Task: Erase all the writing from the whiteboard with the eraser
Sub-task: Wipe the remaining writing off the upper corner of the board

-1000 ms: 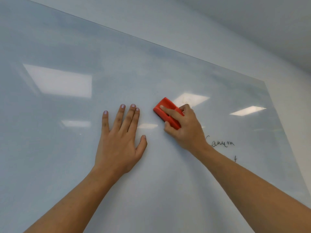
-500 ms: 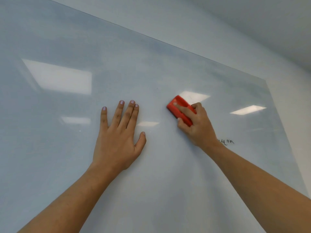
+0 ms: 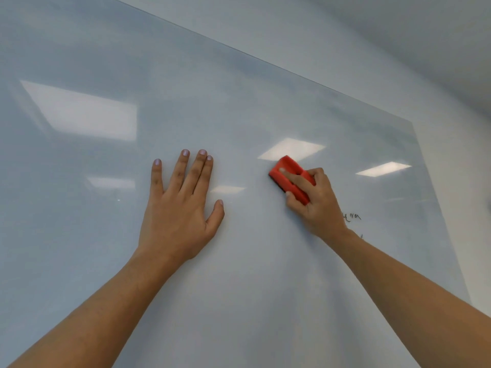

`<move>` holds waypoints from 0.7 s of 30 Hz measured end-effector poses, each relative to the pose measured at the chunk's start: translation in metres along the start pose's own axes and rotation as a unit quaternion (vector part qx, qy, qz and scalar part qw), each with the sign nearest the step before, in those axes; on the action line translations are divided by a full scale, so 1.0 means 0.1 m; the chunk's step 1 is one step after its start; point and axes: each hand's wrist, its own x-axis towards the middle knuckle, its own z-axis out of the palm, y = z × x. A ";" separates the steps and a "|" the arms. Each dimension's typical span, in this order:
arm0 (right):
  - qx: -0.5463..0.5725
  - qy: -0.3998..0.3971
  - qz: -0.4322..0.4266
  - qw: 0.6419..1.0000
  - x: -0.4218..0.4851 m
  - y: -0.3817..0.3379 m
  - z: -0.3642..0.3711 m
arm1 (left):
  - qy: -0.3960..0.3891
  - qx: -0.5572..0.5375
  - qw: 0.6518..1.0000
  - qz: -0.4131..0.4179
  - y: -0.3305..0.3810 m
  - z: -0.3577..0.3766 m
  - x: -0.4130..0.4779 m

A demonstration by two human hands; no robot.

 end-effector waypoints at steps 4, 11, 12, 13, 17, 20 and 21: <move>-0.003 0.075 0.197 0.978 0.09 0.04 0.03 | 0.002 -0.002 1.000 -0.001 0.00 0.00 0.00; -0.004 0.031 0.087 0.996 -0.46 -0.37 0.07 | 0.007 -0.008 1.000 0.000 0.00 -0.01 -0.01; -0.010 0.026 0.086 0.996 -0.57 -0.32 0.04 | 0.006 -0.008 1.000 0.002 0.00 -0.01 0.00; -0.013 0.028 0.101 0.994 -0.62 -0.25 0.01 | 0.004 -0.007 1.000 0.002 0.00 -0.02 0.00; -0.018 0.094 0.267 0.959 -0.43 -0.04 0.01 | 0.002 -0.004 1.000 0.003 0.01 -0.02 0.00; -0.029 0.090 0.332 0.939 -0.25 -0.15 0.07 | 0.002 0.002 1.000 0.008 0.01 -0.01 0.00; -0.020 0.081 0.302 0.950 -0.27 -0.24 0.07 | 0.002 0.004 1.000 0.010 0.01 -0.01 0.00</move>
